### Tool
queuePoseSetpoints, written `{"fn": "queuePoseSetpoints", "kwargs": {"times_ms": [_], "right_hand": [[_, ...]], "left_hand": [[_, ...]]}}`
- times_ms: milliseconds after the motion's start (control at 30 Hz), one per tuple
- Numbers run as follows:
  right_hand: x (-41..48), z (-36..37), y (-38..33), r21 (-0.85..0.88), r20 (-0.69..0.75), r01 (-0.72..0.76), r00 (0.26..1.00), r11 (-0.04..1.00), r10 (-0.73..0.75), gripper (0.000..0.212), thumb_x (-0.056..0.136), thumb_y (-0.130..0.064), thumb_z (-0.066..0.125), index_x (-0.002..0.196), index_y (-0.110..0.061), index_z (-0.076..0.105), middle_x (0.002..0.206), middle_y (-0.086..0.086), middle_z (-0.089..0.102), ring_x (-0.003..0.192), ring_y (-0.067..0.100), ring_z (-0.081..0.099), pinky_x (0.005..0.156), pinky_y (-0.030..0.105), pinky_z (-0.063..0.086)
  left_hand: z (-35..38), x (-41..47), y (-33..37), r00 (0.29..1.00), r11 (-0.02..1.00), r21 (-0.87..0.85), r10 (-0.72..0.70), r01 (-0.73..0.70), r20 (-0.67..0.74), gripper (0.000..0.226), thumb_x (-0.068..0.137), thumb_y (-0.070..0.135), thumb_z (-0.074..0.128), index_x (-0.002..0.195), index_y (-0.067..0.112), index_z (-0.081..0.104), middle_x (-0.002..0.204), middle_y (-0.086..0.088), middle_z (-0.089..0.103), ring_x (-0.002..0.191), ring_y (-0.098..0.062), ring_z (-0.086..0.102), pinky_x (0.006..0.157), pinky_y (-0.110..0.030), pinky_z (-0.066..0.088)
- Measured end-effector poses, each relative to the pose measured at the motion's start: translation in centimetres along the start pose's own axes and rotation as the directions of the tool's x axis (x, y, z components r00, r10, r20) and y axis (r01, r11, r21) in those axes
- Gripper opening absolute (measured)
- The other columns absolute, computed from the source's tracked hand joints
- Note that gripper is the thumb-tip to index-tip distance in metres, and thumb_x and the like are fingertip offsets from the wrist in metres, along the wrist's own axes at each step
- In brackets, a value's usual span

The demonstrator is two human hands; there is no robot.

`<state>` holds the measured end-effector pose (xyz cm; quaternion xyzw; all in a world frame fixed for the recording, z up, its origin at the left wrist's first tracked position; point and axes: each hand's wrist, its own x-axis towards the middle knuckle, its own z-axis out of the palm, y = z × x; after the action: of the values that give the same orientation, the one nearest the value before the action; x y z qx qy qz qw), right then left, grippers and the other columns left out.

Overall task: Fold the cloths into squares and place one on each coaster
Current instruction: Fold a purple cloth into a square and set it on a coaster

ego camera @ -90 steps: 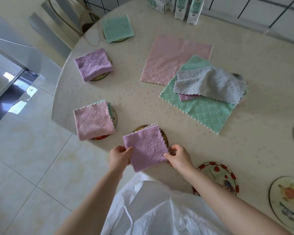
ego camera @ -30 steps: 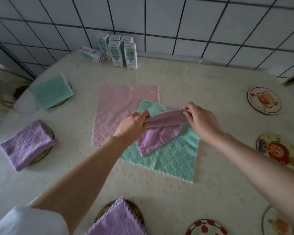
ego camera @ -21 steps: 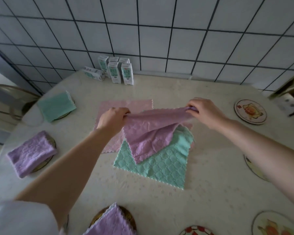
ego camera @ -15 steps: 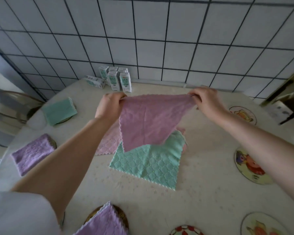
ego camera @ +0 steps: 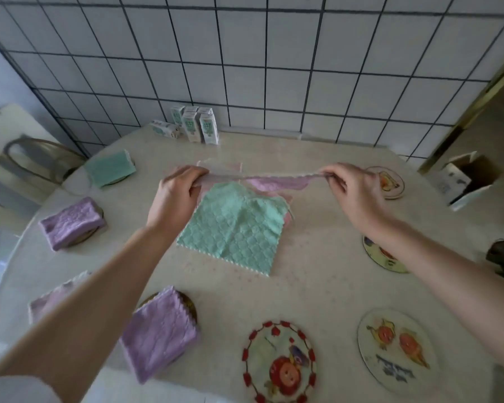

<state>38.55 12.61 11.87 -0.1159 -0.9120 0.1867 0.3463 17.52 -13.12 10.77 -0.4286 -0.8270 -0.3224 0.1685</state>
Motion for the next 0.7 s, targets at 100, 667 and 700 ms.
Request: {"fn": "queuePoseSetpoints", "kwargs": {"times_ms": [100,667,700], "right_hand": [[-6.5,0.2,-0.1,0.027,0.133,-0.032,0.991,0.999,0.028,0.019,0.082,0.004,0.063,0.098,-0.005,0.069,0.094,0.007,0.072,0.081,0.016,0.067,0.076,0.019,0.048],[-30.3,0.7,-3.0,-0.079,0.685,-0.221,0.696,0.972,0.214,0.025,0.089,0.001,0.057,0.11,-0.008,0.067,0.108,0.006,0.071,0.094,0.005,0.067,0.09,0.006,0.04],[-30.6,0.4,-3.4,-0.091,0.708,-0.243,0.666,0.966,0.234,0.026,0.09,-0.001,0.055,0.112,-0.009,0.066,0.109,0.005,0.07,0.088,-0.007,0.063,0.084,-0.001,0.038]], "left_hand": [[0.9,-7.1,0.3,0.993,1.0,-0.023,0.021,-0.019,0.117,0.029,0.076,-0.012,0.065,0.103,-0.001,0.07,0.103,-0.015,0.07,0.095,-0.029,0.066,0.089,-0.03,0.046],[2.5,-32.6,3.6,0.824,0.984,-0.025,-0.136,0.179,0.55,0.039,0.057,-0.013,0.08,0.091,0.006,0.076,0.093,-0.008,0.073,0.082,-0.023,0.07,0.084,-0.02,0.043],[2.5,-33.1,3.5,0.815,0.983,-0.041,-0.126,0.181,0.566,0.039,0.056,-0.013,0.08,0.09,0.007,0.076,0.091,-0.008,0.073,0.08,-0.022,0.071,0.082,-0.021,0.045]]}}
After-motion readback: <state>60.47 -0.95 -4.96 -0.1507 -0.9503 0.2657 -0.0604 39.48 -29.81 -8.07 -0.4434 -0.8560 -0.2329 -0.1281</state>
